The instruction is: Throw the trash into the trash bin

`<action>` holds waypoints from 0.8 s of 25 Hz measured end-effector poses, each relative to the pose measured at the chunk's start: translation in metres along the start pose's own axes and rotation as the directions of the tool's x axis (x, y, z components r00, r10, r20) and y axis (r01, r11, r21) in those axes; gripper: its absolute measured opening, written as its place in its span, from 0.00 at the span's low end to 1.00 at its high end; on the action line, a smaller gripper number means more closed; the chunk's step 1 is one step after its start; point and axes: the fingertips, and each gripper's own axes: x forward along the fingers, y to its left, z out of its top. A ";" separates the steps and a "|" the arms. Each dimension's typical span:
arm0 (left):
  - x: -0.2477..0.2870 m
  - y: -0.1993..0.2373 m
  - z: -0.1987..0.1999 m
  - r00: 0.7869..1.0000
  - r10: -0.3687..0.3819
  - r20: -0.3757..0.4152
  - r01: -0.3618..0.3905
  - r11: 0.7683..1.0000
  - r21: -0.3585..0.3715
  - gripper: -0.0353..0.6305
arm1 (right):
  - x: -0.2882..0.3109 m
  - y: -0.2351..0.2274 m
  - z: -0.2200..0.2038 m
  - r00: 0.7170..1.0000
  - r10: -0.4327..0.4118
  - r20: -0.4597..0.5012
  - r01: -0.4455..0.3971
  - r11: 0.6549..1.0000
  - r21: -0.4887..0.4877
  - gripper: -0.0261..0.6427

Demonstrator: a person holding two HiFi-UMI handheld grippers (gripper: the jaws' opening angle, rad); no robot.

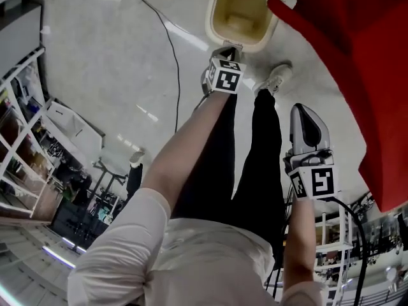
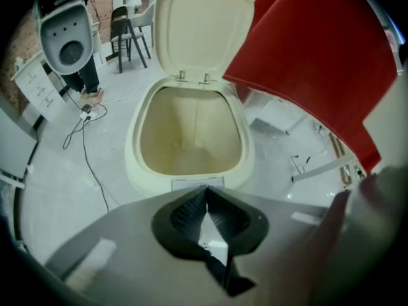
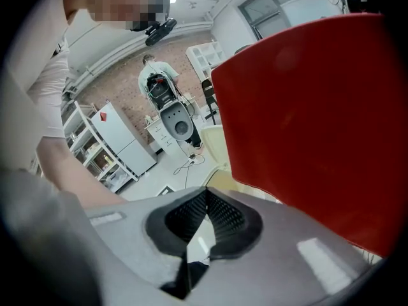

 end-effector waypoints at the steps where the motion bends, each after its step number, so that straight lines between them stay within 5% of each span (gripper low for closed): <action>1: 0.000 0.001 0.001 1.000 -0.007 0.001 0.007 1.000 -0.005 0.06 | 0.000 0.001 0.001 1.000 0.001 -0.001 -0.001 1.000 -0.003 0.04; 20: -0.126 -0.056 0.048 0.991 -0.084 0.104 0.080 0.996 0.035 0.06 | -0.065 0.042 0.063 0.999 -0.026 0.032 0.028 0.998 -0.061 0.04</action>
